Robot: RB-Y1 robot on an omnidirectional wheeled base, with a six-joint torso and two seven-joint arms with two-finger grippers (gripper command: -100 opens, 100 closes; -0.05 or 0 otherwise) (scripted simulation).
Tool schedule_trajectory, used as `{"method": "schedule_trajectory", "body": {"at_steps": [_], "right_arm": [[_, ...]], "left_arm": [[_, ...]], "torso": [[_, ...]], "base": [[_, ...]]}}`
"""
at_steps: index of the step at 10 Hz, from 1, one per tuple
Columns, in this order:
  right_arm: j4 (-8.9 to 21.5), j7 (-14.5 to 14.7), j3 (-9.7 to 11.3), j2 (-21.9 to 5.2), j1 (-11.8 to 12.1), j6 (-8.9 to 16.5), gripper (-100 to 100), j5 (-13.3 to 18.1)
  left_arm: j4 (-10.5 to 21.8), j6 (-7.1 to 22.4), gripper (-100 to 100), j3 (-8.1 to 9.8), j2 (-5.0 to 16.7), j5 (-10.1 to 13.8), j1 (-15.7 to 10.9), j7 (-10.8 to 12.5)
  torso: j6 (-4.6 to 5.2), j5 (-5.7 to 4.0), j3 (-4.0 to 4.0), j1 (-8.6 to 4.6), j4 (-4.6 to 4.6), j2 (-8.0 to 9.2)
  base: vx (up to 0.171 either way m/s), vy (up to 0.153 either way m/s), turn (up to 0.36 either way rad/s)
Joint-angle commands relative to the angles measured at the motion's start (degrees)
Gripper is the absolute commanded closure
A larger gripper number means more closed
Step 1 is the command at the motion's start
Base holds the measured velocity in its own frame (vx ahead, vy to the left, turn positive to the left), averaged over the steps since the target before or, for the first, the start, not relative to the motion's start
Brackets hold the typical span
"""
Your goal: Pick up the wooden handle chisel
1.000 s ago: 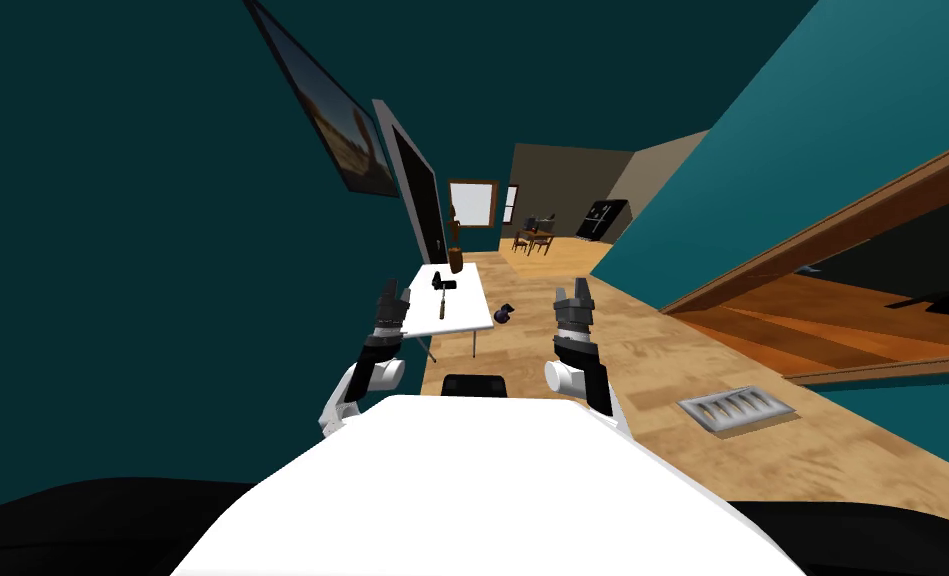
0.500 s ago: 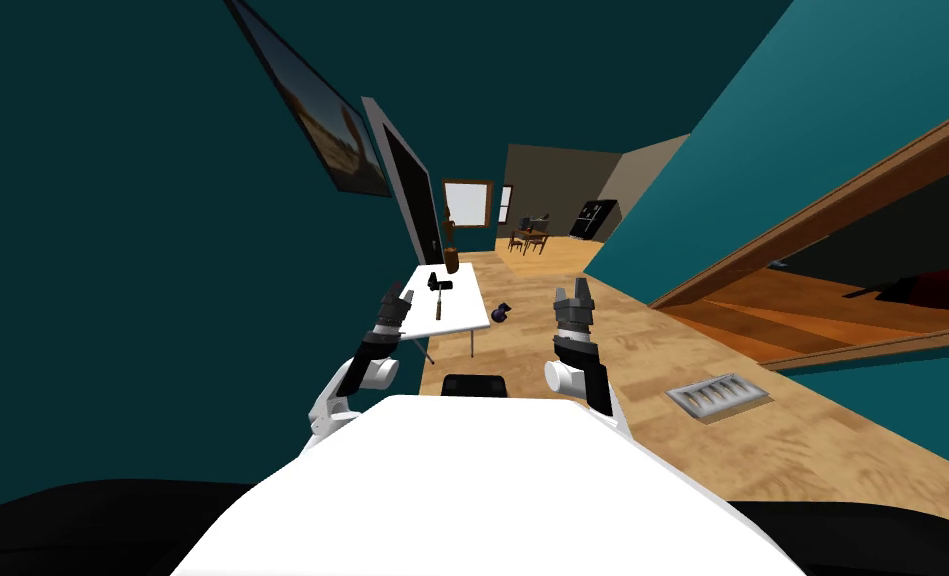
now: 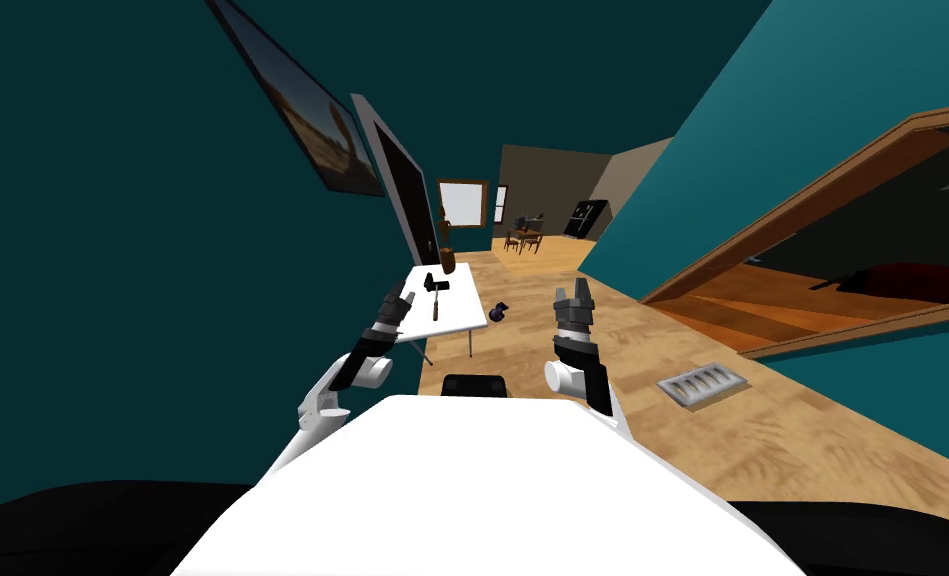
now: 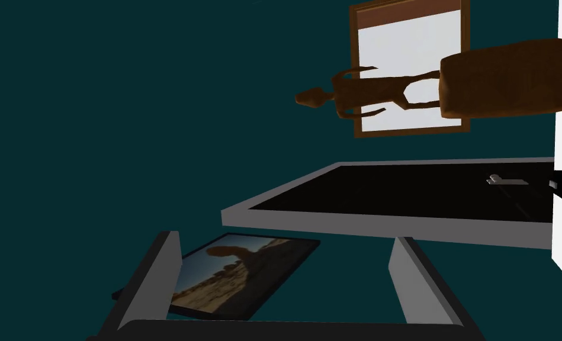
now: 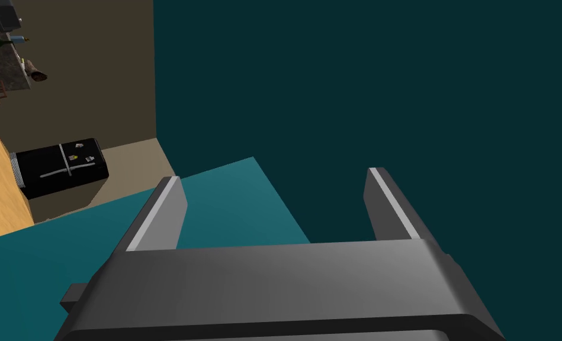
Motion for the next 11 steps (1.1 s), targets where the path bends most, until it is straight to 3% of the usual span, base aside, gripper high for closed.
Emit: {"method": "schedule_trajectory", "body": {"at_steps": [1, 2, 11], "right_arm": [[0.00, 0.00, 0.00, 0.00, 0.00, 0.00, 0, 0.00], [0.00, 0.00, 0.00, 0.00, 0.00, 0.00, 0, 0.00], [0.00, 0.00, 0.00, 0.00, 0.00, 0.00, 0, 0.00]], "left_arm": [[0.74, 1.62, -100, -0.05, 2.86, 1.48, -0.44, 1.03], [0.74, 1.62, -100, -0.05, 3.70, 1.48, -0.44, 1.03], [4.11, 8.95, -100, -0.46, 17.94, 7.56, -1.23, 5.55]], "torso": [[0.00, 0.00, 0.00, 0.00, 0.00, 0.00], [0.02, 0.00, 0.00, 0.00, 0.00, 0.00], [-0.01, 0.01, 0.00, 0.02, 0.00, 0.00]], "base": [[-0.004, -0.002, -0.115], [-0.004, 0.000, -0.067], [-0.005, 0.002, -0.100]]}}
